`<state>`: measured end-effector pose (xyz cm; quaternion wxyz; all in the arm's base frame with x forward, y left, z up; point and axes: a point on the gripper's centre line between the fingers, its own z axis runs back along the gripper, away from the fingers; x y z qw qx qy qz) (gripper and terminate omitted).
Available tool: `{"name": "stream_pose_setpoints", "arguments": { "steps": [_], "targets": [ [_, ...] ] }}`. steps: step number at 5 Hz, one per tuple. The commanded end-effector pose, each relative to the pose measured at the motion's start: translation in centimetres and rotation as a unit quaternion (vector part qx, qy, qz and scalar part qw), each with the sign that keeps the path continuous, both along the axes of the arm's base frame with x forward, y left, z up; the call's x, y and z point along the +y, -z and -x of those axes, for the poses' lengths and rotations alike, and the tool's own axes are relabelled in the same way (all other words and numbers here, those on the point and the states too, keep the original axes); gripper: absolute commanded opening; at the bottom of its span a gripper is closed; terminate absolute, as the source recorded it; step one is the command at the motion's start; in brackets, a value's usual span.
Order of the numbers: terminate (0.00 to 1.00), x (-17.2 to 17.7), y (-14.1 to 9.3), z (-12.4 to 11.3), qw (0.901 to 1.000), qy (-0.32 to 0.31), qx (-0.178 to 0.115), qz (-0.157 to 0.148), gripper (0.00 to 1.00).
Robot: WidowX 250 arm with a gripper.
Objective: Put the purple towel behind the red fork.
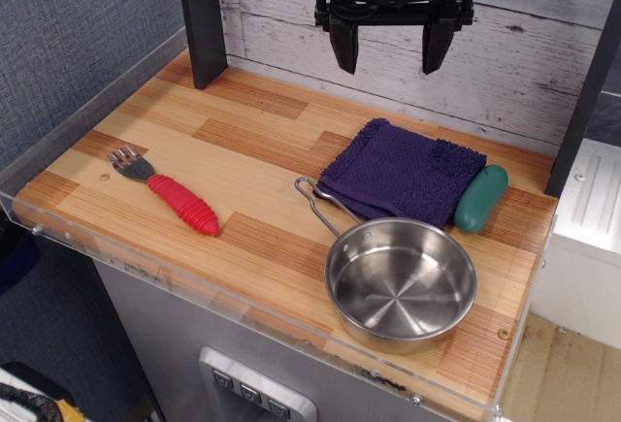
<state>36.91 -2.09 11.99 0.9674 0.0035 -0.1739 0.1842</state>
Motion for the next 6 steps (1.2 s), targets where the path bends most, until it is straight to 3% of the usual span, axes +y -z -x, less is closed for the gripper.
{"name": "stream_pose_setpoints", "arguments": {
  "steps": [1, 2, 4, 6],
  "targets": [
    [0.0, 0.0, 0.0, 0.0, 1.0, 0.0, 0.0, 0.0, 1.0],
    [0.0, 0.6, 2.2, 0.2, 0.9996, -0.01, 0.021, 0.018, 1.0],
    [0.0, 0.4, 5.5, 0.4, 0.9986, -0.014, 0.049, 0.015, 1.0],
    [0.0, -1.0, 7.9, 0.6, 0.9973, 0.011, 0.066, 0.03, 1.0]
  ]
}}
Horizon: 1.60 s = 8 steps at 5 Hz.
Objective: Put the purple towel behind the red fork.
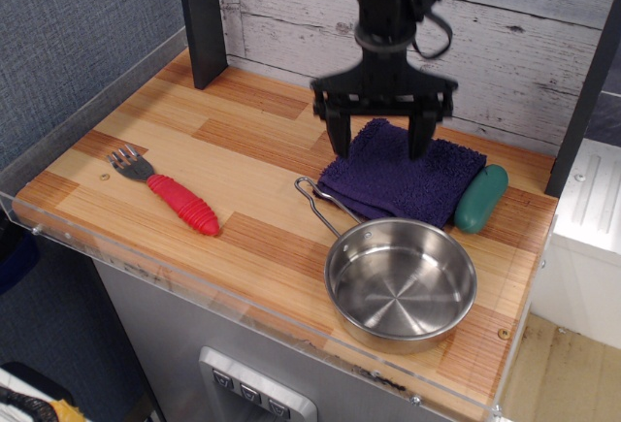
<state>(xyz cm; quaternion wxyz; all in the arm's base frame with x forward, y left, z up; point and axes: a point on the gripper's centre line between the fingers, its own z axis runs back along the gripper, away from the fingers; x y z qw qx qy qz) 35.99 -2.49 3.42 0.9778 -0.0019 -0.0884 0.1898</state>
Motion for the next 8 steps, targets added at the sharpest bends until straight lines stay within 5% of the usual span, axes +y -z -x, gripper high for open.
{"name": "stream_pose_setpoints", "arguments": {
  "steps": [1, 3, 8],
  "targets": [
    [0.0, -1.0, 0.5, -0.1, 0.9996, 0.025, -0.005, 0.012, 1.0],
    [0.0, 0.4, 1.5, 0.1, 0.9999, -0.008, -0.011, -0.003, 1.0],
    [0.0, 10.9, 1.6, -0.3, 0.9907, -0.131, -0.007, -0.035, 1.0]
  ]
}}
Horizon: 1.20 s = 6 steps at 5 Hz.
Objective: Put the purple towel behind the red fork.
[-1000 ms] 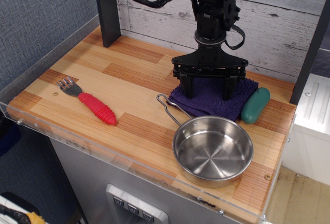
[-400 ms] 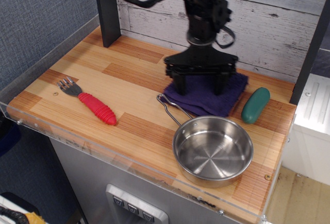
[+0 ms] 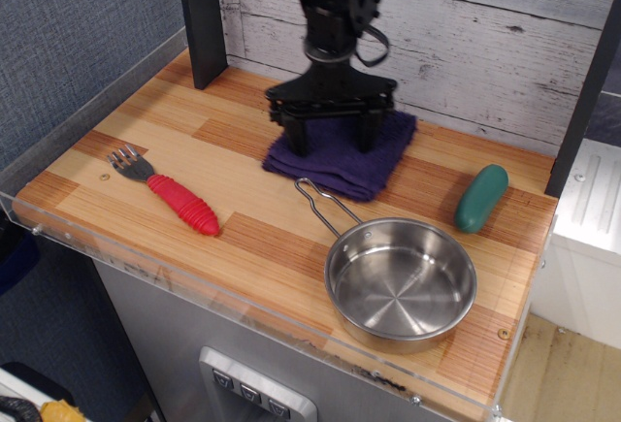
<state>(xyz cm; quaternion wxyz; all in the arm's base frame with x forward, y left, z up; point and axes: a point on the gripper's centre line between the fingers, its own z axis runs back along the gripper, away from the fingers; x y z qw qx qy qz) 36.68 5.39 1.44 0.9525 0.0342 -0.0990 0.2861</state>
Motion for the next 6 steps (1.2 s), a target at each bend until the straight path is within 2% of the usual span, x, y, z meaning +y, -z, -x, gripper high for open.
{"name": "stream_pose_setpoints", "arguments": {
  "steps": [1, 4, 5, 6],
  "targets": [
    [0.0, 5.8, -0.6, 0.6, 0.998, -0.063, 0.0, -0.007, 1.0],
    [0.0, 13.1, -1.4, 1.2, 0.9886, -0.15, 0.003, -0.007, 1.0],
    [0.0, 14.5, -1.7, 1.5, 0.9855, -0.169, 0.0, -0.009, 1.0],
    [0.0, 14.1, -2.1, 1.3, 0.9874, -0.158, 0.004, 0.002, 1.0]
  ]
}}
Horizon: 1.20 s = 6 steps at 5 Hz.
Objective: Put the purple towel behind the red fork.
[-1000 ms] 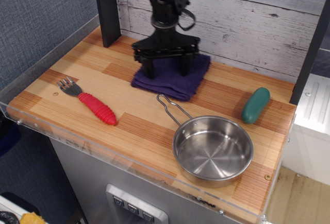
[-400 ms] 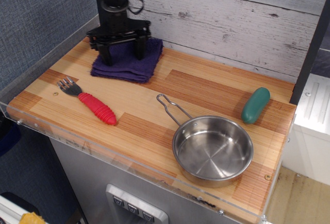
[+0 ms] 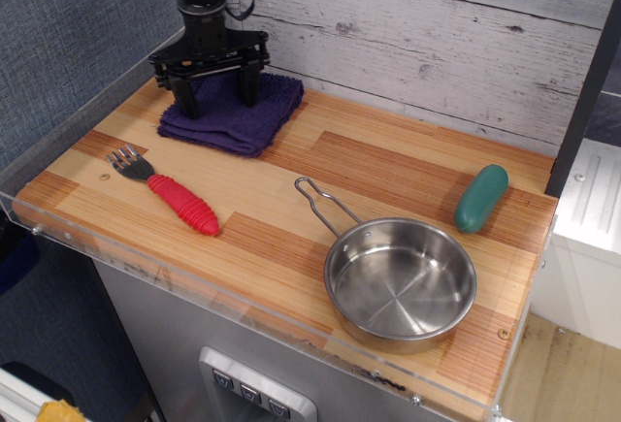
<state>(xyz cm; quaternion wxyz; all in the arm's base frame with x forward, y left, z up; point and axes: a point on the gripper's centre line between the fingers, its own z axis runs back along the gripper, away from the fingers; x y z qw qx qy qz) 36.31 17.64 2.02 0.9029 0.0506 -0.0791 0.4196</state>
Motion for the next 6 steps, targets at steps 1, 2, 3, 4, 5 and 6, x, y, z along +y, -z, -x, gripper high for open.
{"name": "stream_pose_setpoints", "arguments": {
  "steps": [1, 2, 3, 4, 5, 6],
  "targets": [
    [0.0, 0.5, -3.8, 0.6, 0.9995, 0.006, -0.029, 0.011, 1.0],
    [0.0, -1.3, -6.2, 0.5, 0.9982, 0.031, -0.05, 0.01, 1.0],
    [0.0, -2.8, -8.5, 0.7, 0.997, 0.037, -0.067, 0.009, 1.0],
    [0.0, -3.8, -11.1, 1.2, 0.9953, 0.036, -0.089, 0.011, 1.0],
    [0.0, -4.8, -12.4, 2.2, 0.9893, 0.05, -0.136, -0.013, 1.0],
    [0.0, -4.8, -12.4, 2.2, 0.9893, 0.05, -0.136, -0.013, 1.0]
  ]
}}
